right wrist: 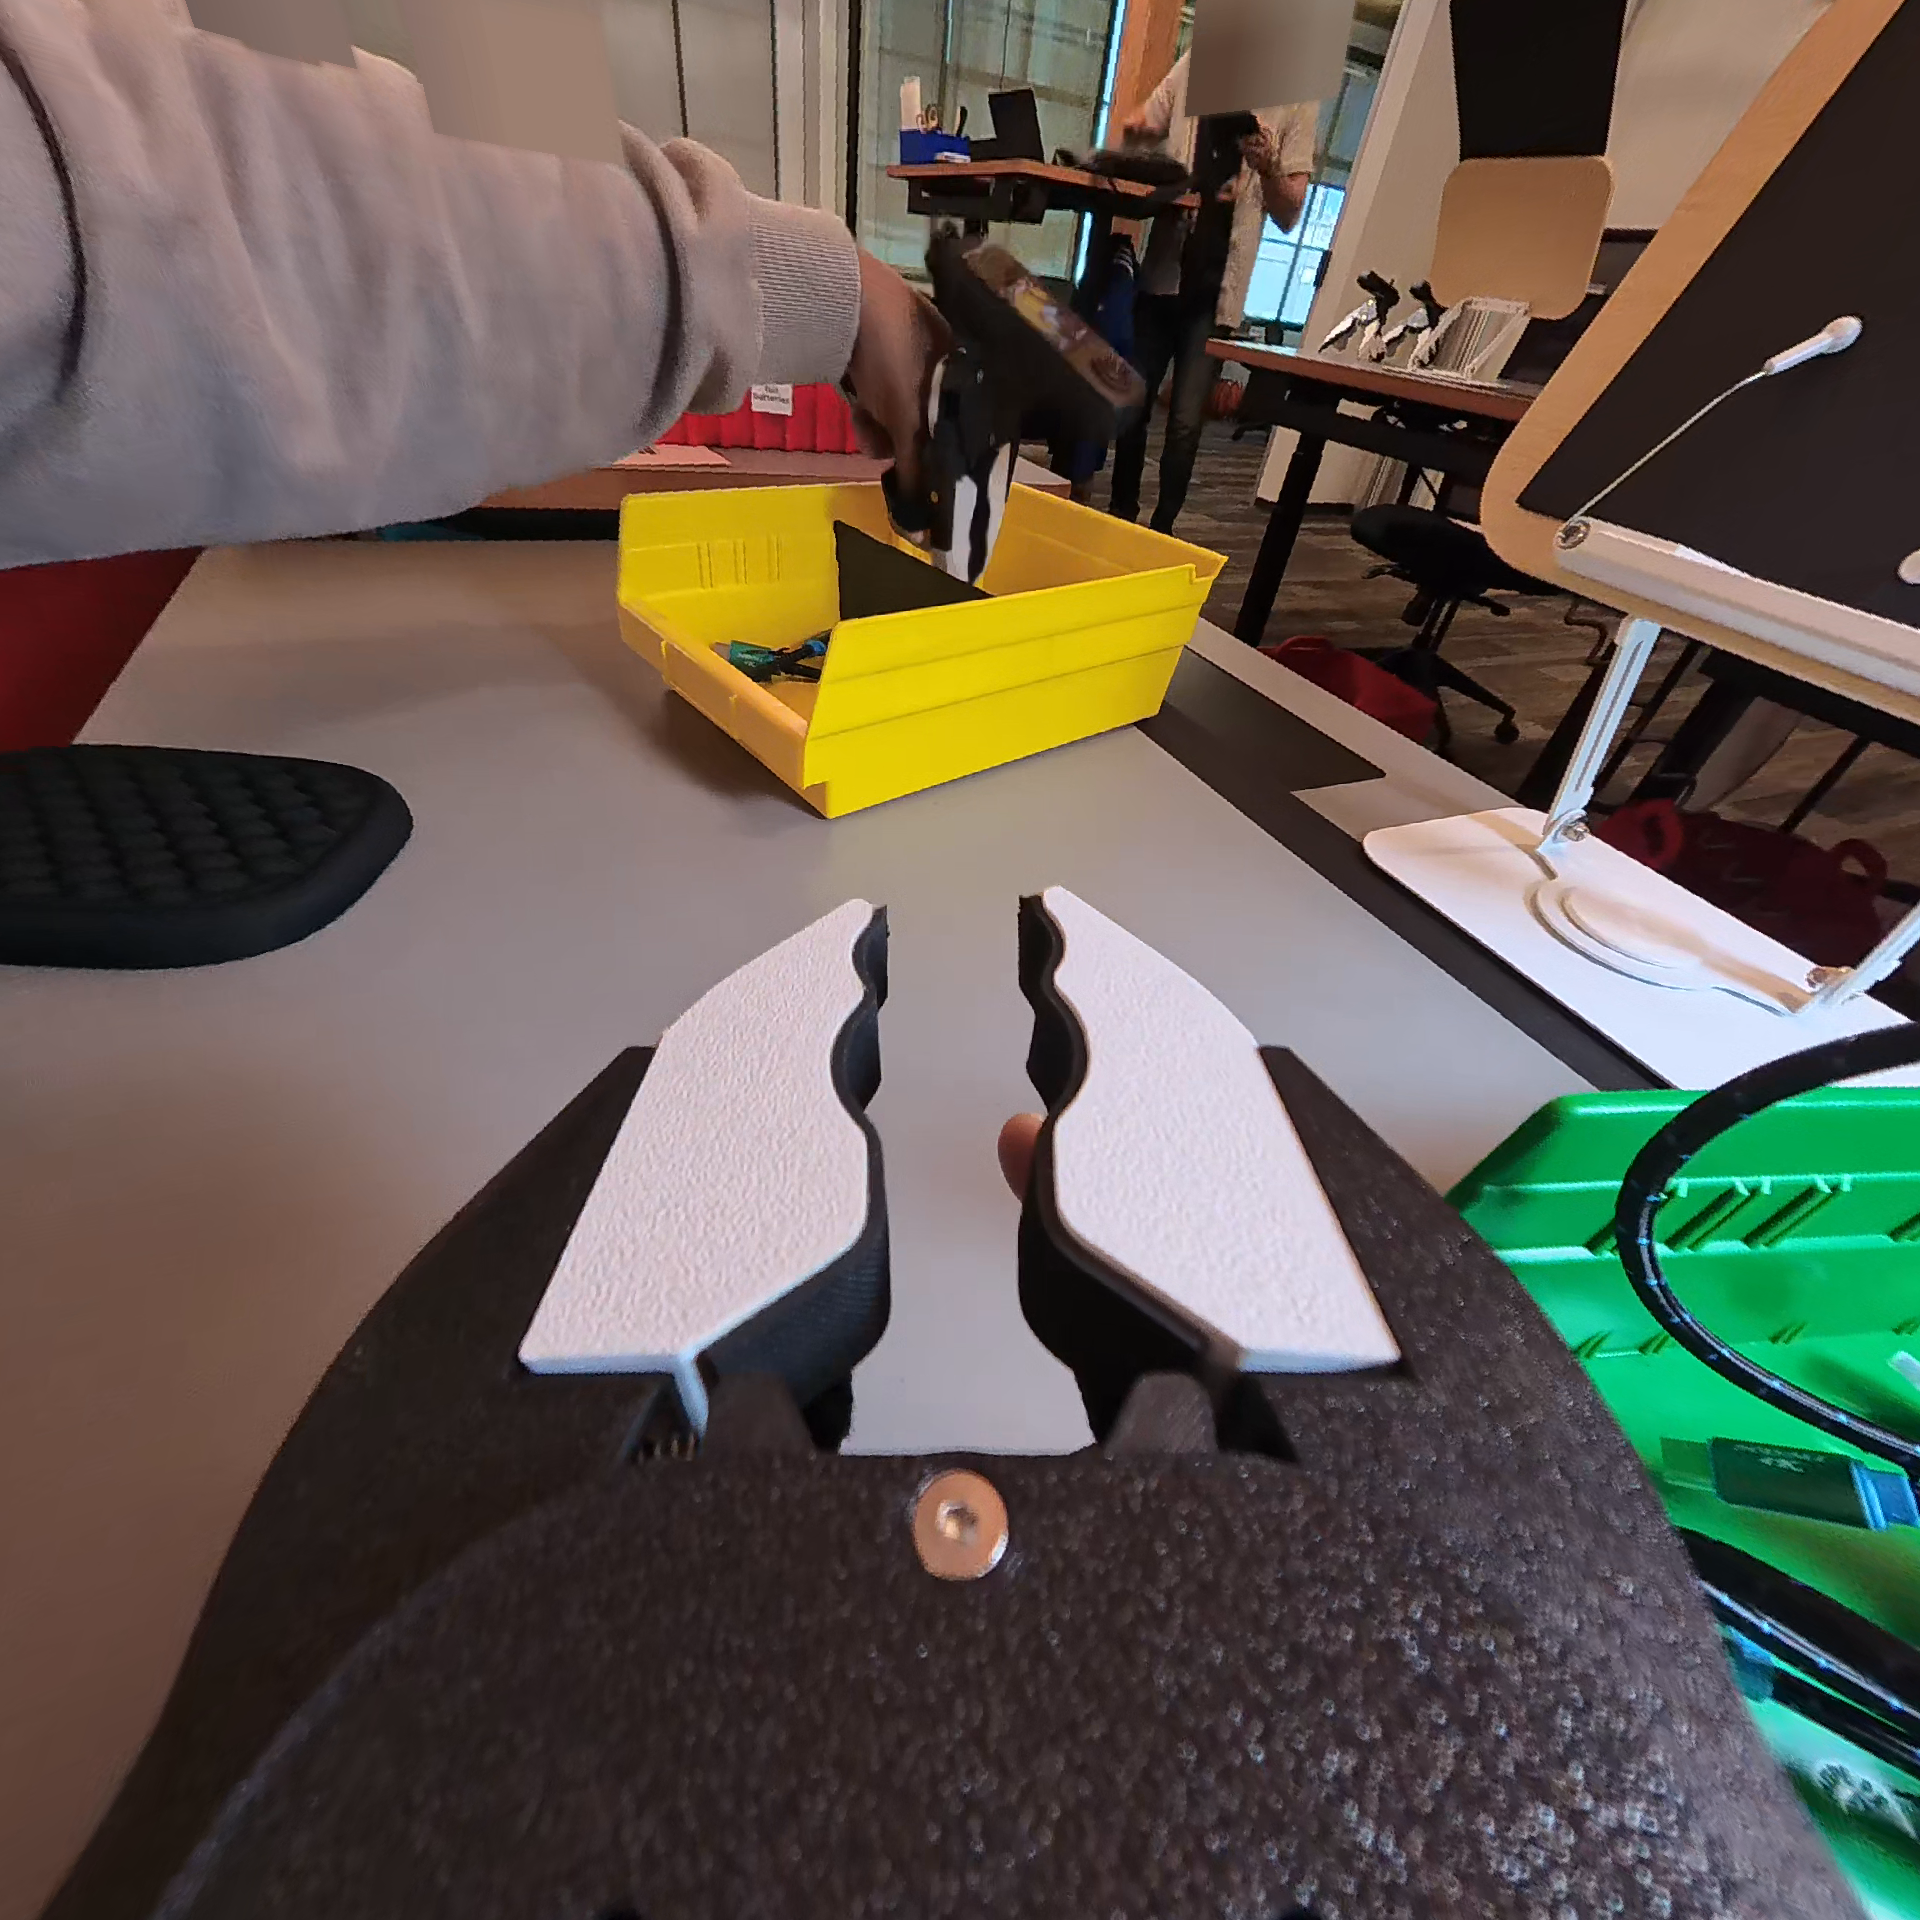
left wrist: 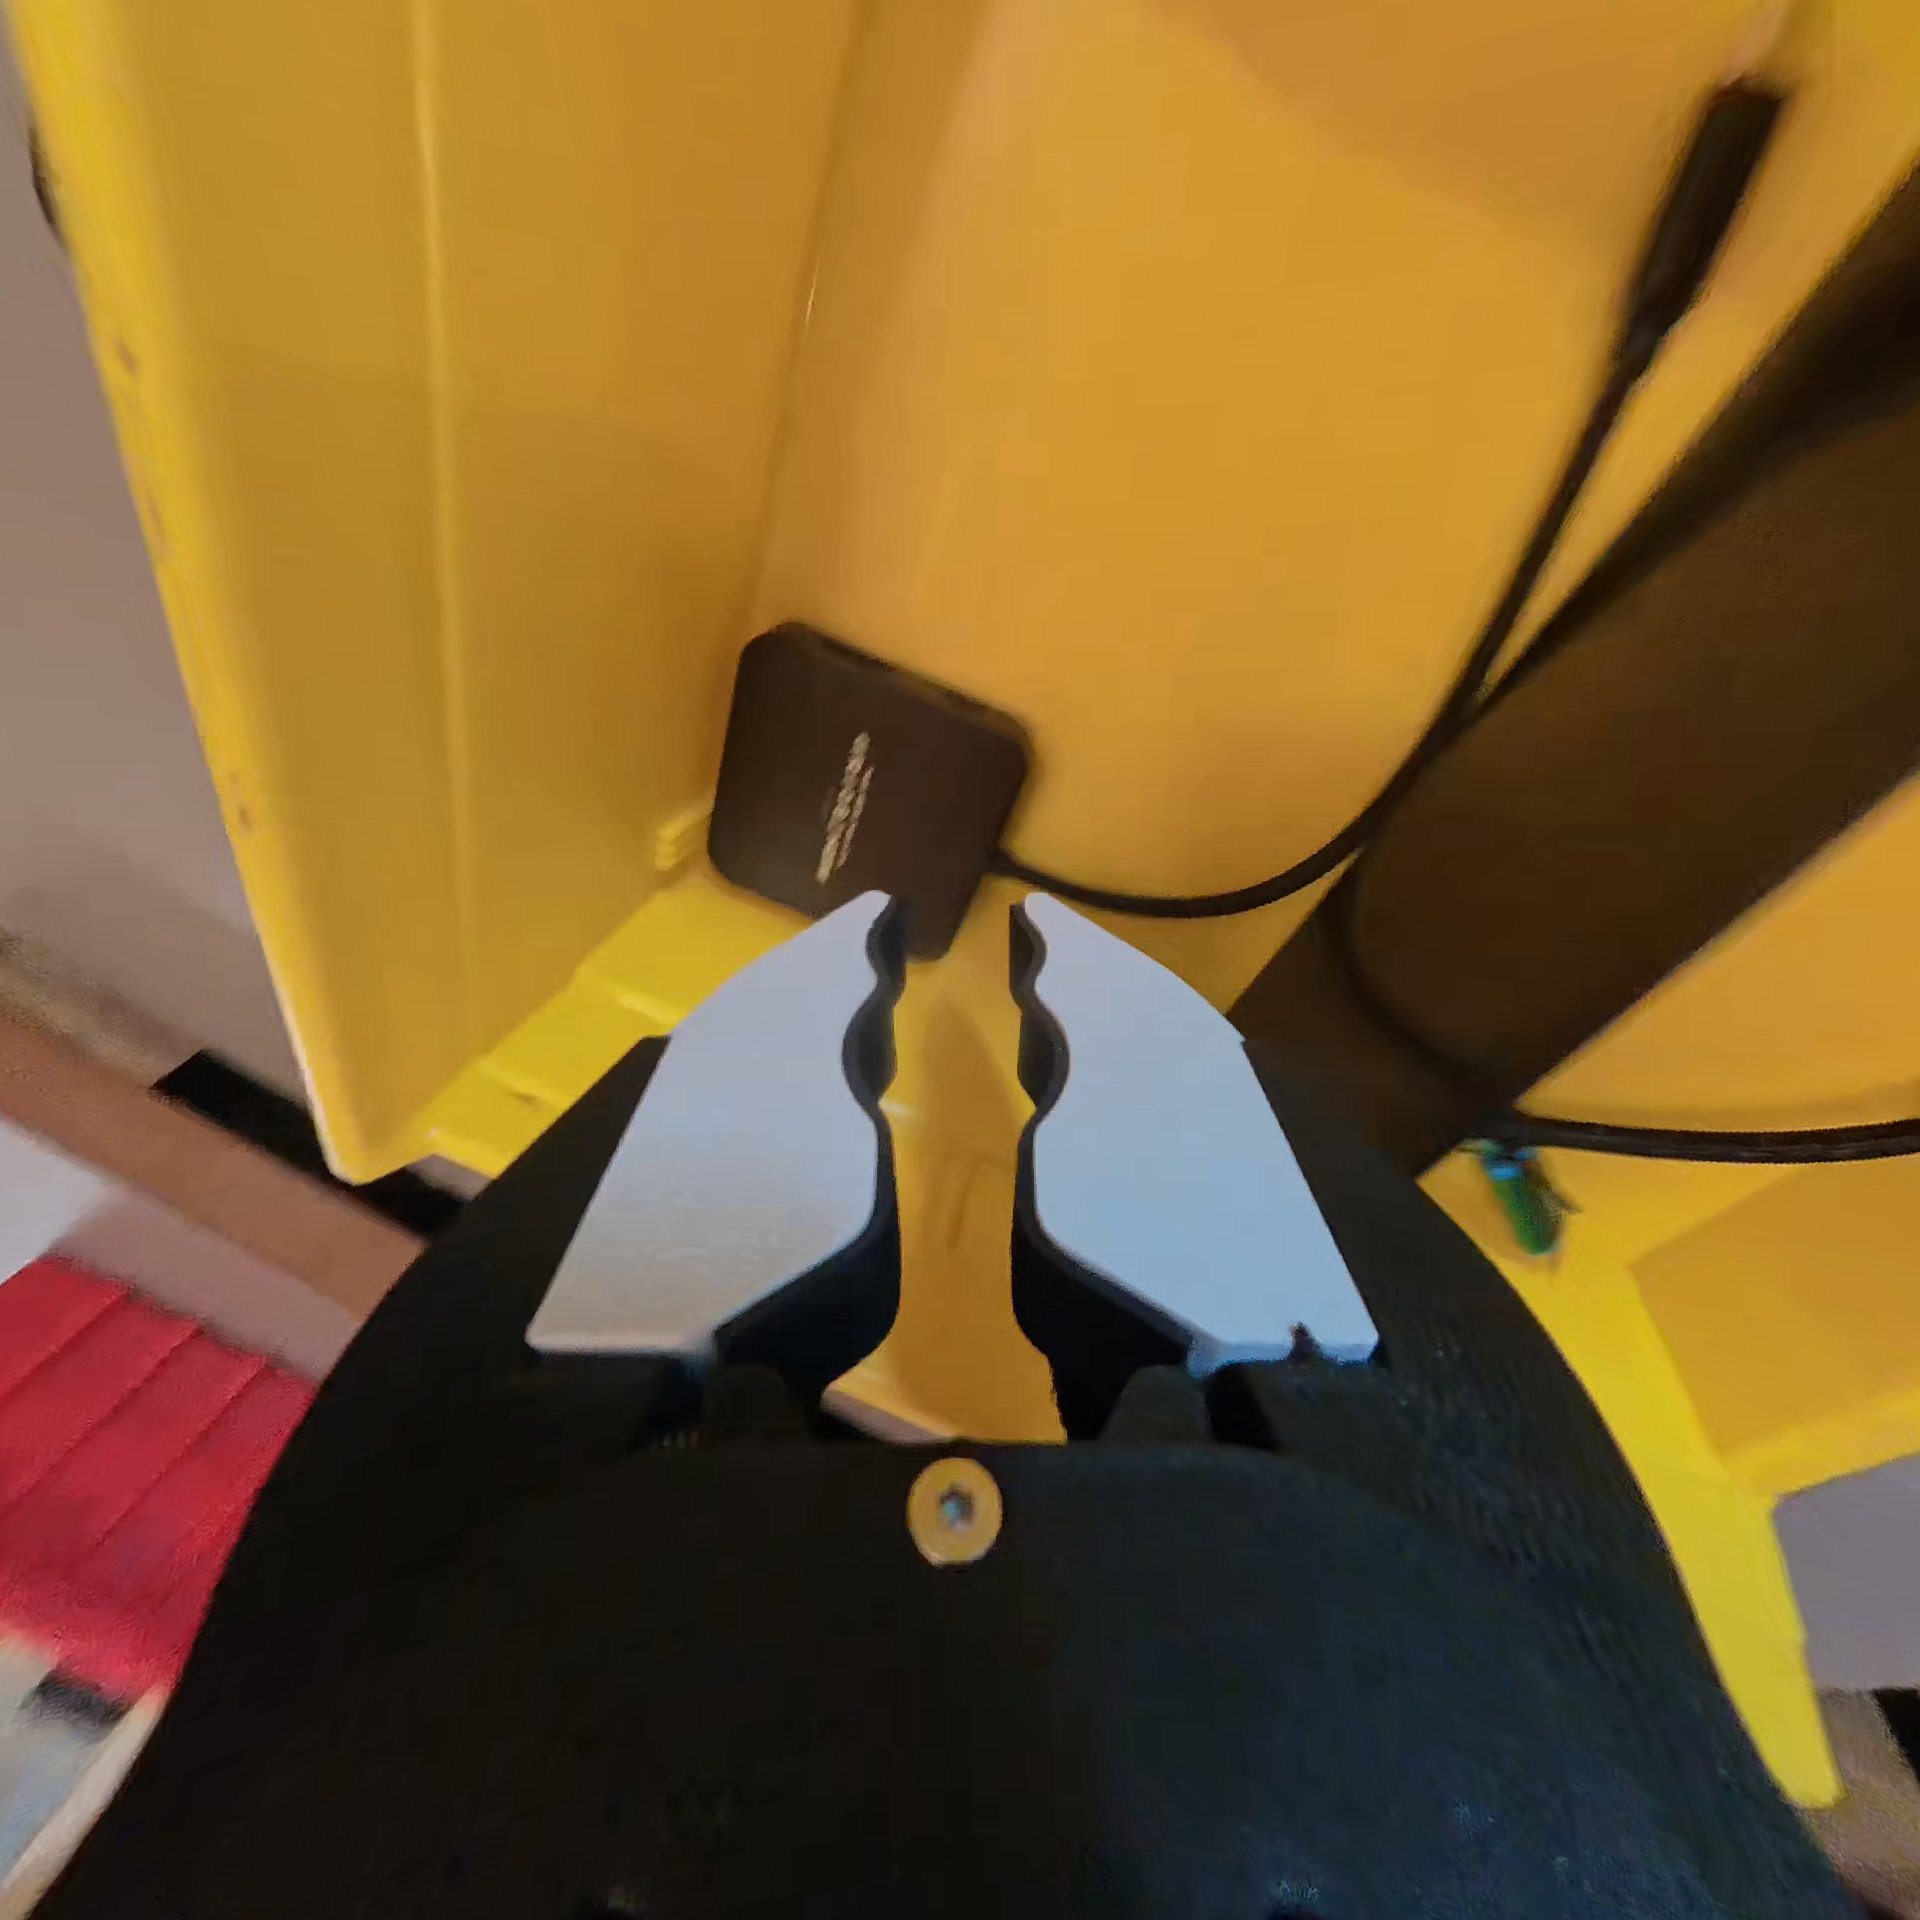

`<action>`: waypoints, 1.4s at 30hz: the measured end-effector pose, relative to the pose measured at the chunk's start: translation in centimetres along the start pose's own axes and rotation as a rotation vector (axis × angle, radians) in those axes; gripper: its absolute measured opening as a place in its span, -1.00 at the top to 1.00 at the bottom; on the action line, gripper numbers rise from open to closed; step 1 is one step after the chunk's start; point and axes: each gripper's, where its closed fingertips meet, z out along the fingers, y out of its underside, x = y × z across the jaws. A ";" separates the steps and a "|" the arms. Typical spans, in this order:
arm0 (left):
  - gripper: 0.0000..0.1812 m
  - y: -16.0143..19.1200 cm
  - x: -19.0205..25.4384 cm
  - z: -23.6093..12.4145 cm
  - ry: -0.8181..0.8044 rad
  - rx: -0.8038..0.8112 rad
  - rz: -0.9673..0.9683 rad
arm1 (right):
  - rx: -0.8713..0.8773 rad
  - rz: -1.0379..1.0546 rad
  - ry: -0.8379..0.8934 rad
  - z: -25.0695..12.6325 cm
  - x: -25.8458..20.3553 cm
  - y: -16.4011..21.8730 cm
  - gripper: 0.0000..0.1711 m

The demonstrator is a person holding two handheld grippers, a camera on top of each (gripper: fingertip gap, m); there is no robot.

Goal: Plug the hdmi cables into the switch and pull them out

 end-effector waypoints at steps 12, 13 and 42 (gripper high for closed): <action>0.55 4.1 1.1 3.1 0.069 -0.450 0.219 | -0.044 0.016 0.013 0.0 0.8 1.5 0.72; 0.53 4.1 1.0 3.2 0.065 -0.449 0.221 | -0.044 0.019 0.013 0.0 0.9 1.5 0.72; 0.52 -2.9 -2.4 0.3 -0.299 -0.015 0.561 | -0.056 0.035 0.003 0.2 1.0 2.2 0.73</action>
